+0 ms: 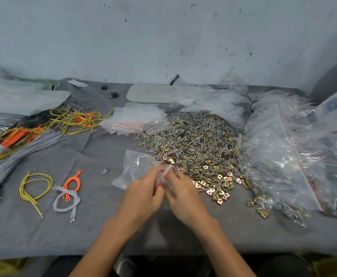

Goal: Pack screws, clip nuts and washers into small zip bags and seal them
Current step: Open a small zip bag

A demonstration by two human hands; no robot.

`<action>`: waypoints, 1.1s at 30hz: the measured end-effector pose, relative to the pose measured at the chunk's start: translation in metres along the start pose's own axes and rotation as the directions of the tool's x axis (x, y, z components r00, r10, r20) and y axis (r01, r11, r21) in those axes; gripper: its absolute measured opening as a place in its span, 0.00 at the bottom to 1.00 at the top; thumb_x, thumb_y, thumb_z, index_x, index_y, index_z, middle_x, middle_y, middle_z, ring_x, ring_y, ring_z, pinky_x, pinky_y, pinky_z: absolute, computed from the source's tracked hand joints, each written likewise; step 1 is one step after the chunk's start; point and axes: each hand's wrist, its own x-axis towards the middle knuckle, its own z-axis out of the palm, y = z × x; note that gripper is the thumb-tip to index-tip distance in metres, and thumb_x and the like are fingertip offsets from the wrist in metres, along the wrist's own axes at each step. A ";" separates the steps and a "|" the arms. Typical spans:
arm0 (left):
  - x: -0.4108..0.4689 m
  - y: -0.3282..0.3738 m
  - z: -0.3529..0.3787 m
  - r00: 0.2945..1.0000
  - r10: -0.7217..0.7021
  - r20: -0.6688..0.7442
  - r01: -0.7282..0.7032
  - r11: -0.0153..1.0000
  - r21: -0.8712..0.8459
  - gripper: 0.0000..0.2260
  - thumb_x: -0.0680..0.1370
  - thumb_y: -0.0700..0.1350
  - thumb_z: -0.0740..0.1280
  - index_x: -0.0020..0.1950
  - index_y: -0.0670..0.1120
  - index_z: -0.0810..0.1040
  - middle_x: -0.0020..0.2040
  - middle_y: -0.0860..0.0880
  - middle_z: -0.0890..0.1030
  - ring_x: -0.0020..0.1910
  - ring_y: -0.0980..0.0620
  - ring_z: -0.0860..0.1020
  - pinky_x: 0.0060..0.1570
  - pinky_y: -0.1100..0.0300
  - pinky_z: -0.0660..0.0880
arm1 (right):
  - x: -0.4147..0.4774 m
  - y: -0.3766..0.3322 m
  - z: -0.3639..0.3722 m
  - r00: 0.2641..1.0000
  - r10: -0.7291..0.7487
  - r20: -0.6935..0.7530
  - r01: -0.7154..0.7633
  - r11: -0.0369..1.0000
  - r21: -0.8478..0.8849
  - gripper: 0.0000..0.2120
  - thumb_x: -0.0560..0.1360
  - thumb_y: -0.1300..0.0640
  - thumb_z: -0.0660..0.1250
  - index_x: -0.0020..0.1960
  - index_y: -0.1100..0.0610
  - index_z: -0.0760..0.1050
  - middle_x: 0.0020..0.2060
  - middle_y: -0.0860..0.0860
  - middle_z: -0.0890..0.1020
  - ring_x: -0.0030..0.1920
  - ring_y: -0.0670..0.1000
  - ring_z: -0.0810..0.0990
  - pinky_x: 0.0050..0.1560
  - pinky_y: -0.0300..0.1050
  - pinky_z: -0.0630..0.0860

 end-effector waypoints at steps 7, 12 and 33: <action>-0.015 -0.003 -0.009 0.992 0.090 -0.084 -0.076 0.985 0.154 0.22 0.77 0.50 0.66 0.71 0.62 0.71 0.37 0.51 0.83 0.36 0.47 0.81 0.32 0.54 0.75 | -0.003 -0.012 0.006 0.996 -0.018 -0.083 0.031 0.987 0.157 0.17 0.80 0.59 0.64 0.68 0.50 0.71 0.55 0.48 0.78 0.56 0.50 0.76 0.53 0.41 0.70; -0.021 -0.005 -0.012 0.994 0.080 -0.078 -0.060 0.971 0.231 0.27 0.76 0.55 0.57 0.76 0.63 0.63 0.34 0.50 0.82 0.31 0.46 0.81 0.27 0.54 0.75 | -0.003 -0.012 0.008 0.997 -0.018 -0.071 0.032 0.979 0.202 0.20 0.80 0.58 0.61 0.71 0.48 0.69 0.57 0.47 0.79 0.58 0.48 0.75 0.59 0.45 0.72; -0.008 -0.033 0.022 0.987 -0.105 -0.125 0.114 0.991 0.064 0.19 0.81 0.49 0.56 0.71 0.58 0.74 0.59 0.55 0.83 0.55 0.53 0.80 0.52 0.57 0.75 | 0.044 0.036 -0.050 0.982 0.124 -0.145 -0.138 0.986 -0.090 0.03 0.80 0.55 0.66 0.51 0.51 0.79 0.47 0.45 0.78 0.52 0.51 0.76 0.57 0.50 0.73</action>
